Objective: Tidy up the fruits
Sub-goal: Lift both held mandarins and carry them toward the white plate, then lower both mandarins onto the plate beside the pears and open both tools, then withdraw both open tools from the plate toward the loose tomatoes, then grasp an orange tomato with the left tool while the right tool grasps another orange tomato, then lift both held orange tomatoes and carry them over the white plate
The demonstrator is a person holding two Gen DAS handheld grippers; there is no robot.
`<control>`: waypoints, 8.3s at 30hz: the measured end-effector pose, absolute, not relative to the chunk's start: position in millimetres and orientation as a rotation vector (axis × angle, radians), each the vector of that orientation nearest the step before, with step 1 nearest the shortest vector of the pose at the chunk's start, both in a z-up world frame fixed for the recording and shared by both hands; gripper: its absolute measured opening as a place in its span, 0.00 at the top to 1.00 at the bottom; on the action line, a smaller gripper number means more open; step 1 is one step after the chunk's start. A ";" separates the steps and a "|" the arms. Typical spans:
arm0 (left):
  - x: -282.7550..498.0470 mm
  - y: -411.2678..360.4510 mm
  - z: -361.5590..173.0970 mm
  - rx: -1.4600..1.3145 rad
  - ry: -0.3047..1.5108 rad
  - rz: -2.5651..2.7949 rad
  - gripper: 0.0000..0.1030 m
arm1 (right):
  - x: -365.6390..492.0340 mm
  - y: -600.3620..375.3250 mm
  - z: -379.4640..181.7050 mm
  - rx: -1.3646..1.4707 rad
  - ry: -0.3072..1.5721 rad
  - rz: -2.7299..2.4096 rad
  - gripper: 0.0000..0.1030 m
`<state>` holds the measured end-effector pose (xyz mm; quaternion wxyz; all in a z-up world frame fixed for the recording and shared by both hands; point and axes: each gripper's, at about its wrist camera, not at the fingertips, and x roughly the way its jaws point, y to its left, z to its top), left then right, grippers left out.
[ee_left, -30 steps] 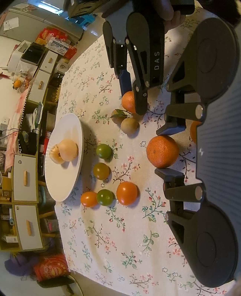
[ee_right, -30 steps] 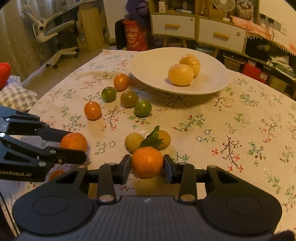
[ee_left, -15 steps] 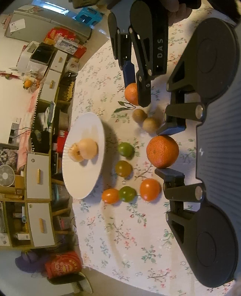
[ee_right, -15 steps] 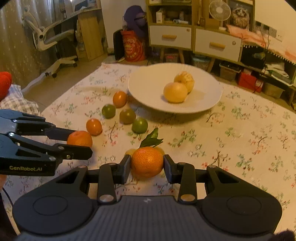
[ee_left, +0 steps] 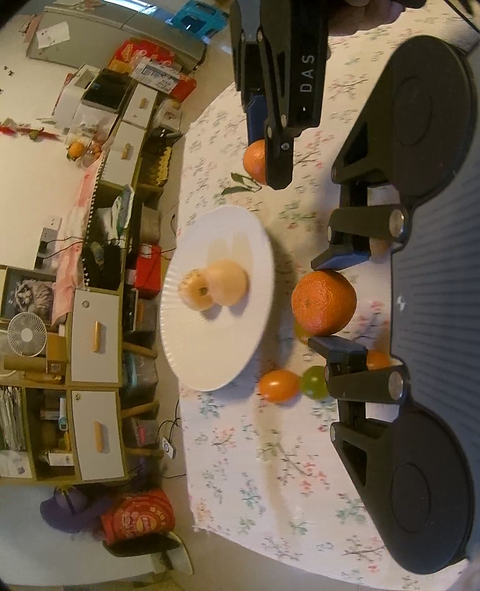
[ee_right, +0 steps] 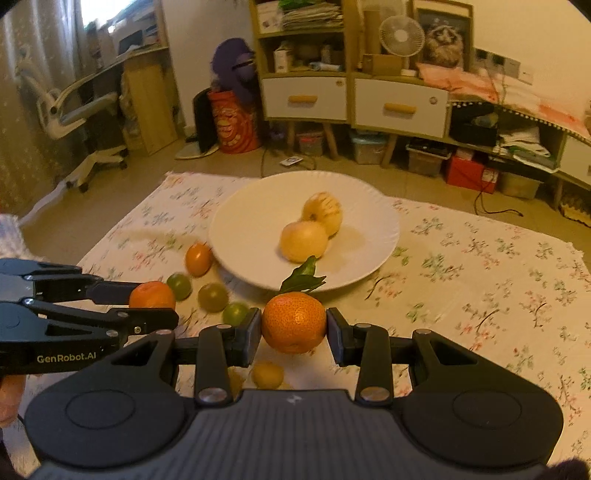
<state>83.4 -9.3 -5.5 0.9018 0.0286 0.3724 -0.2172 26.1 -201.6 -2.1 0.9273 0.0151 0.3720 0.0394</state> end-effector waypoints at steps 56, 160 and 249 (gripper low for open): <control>223.1 -40.8 -34.3 -0.079 0.817 -0.461 0.77 | 122.6 -228.0 -31.5 -0.124 0.763 0.089 0.66; 1.5 43.9 -55.1 0.191 0.932 -0.774 0.28 | -39.5 -159.2 -37.7 -0.172 0.819 0.182 0.05; 35.6 61.4 -48.1 0.133 0.938 -0.556 0.84 | 48.2 -110.3 -48.0 -0.031 0.869 0.339 0.74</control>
